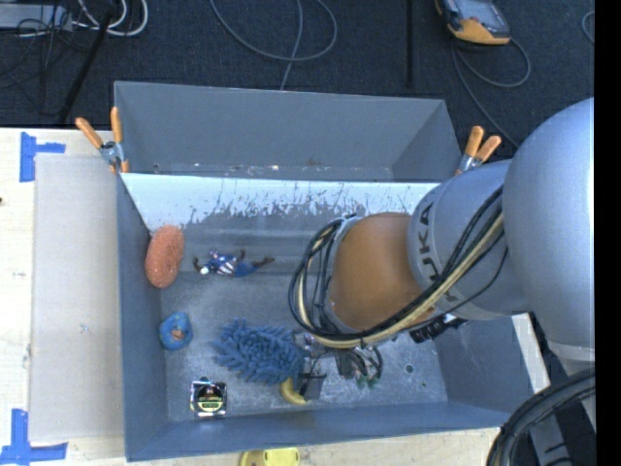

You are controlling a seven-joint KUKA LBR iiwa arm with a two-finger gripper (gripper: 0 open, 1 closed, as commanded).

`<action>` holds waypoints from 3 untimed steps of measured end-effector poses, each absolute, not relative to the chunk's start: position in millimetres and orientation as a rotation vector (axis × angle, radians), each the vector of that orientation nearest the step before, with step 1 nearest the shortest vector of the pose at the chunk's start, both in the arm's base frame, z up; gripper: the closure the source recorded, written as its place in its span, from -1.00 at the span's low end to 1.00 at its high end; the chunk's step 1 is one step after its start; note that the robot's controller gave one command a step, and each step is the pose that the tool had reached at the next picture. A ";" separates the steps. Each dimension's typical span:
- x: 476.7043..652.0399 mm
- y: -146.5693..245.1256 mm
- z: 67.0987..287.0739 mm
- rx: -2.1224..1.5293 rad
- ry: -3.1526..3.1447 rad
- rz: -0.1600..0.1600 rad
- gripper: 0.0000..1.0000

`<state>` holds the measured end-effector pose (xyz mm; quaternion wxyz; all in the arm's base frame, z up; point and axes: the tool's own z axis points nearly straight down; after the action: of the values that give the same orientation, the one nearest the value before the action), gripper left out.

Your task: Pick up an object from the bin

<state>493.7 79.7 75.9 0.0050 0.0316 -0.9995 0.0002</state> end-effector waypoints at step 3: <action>532.0 113.6 164.3 -0.115 -3.140 0.004 1.00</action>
Offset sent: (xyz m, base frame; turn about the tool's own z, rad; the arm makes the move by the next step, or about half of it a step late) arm -0.0021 -0.0079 0.1745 0.0841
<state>532.0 113.6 164.3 -0.0003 -0.0365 -0.9993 0.0012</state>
